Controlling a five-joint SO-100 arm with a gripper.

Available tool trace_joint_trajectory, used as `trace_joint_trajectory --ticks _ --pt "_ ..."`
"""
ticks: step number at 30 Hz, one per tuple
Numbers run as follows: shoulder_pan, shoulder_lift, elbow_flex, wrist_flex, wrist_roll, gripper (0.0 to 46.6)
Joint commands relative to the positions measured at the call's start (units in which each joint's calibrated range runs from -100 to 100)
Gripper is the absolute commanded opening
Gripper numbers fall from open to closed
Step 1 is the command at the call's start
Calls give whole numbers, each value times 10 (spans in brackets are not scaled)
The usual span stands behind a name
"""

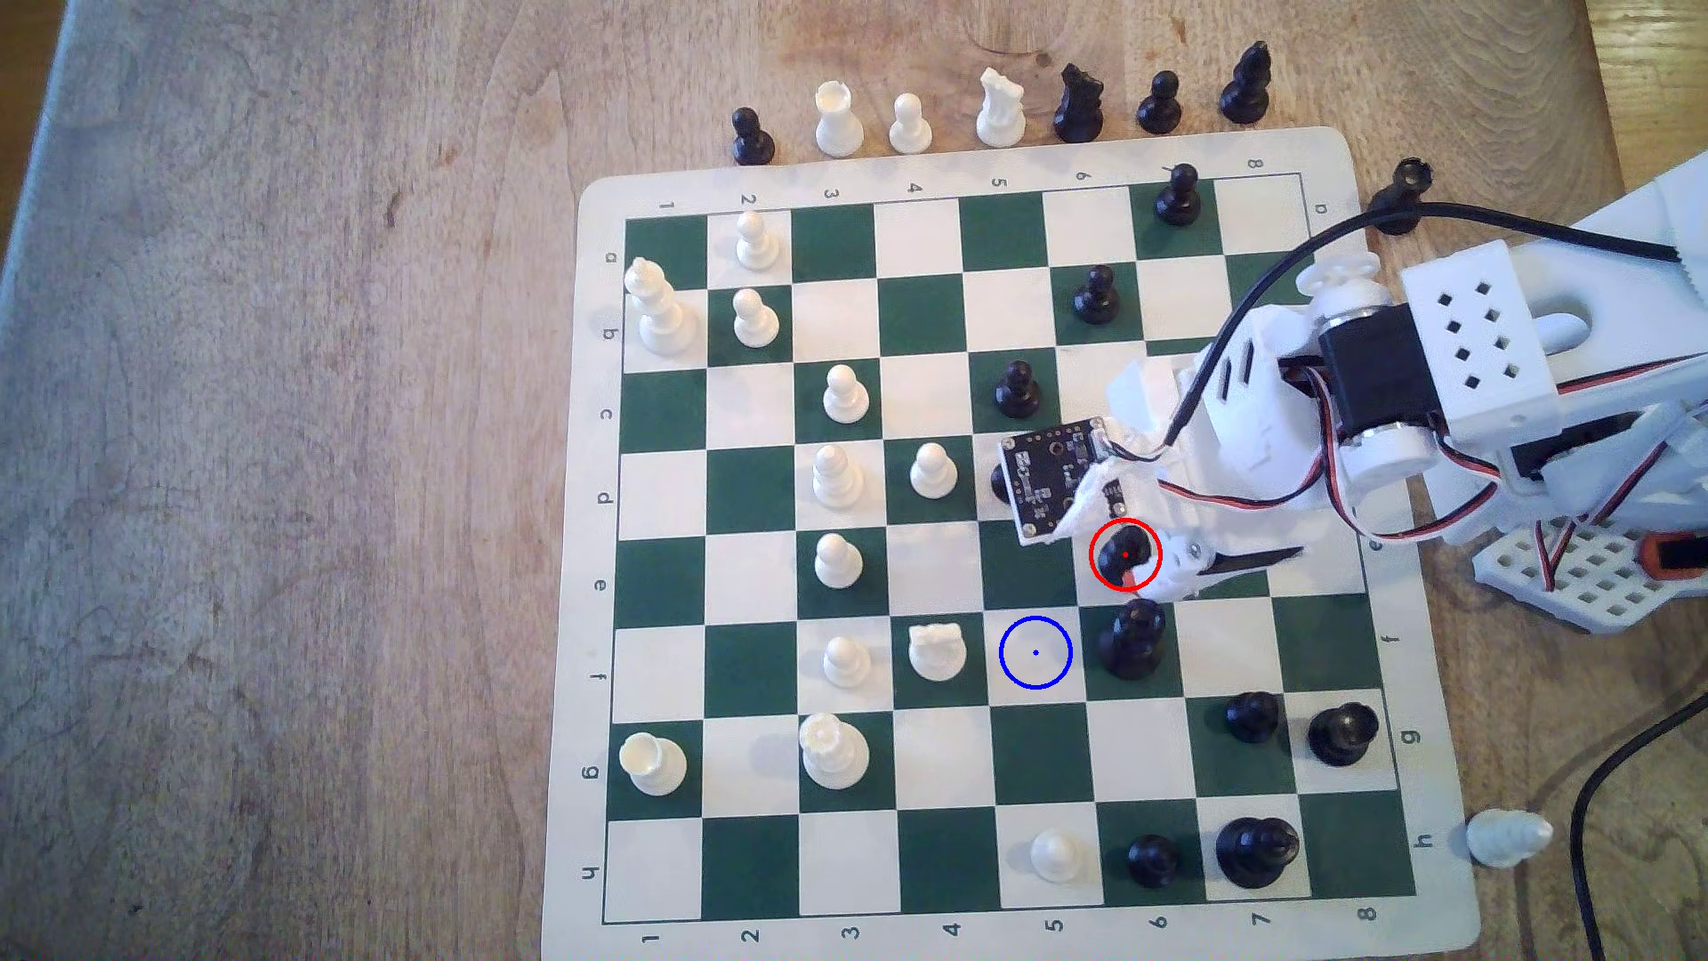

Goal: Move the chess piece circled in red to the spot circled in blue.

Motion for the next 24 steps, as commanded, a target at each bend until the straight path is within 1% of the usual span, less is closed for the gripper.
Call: trace_joint_trajectory --ticks 1,11,15,16,21,24 --pt "5 -2 -26 -2 4 80" --pt "3 -16 -26 9 4 42" --pt "8 -55 -27 35 4 9" --pt "10 -82 -30 52 4 4" --pt "16 -148 -50 113 4 3" --pt "20 -161 -77 135 4 3"
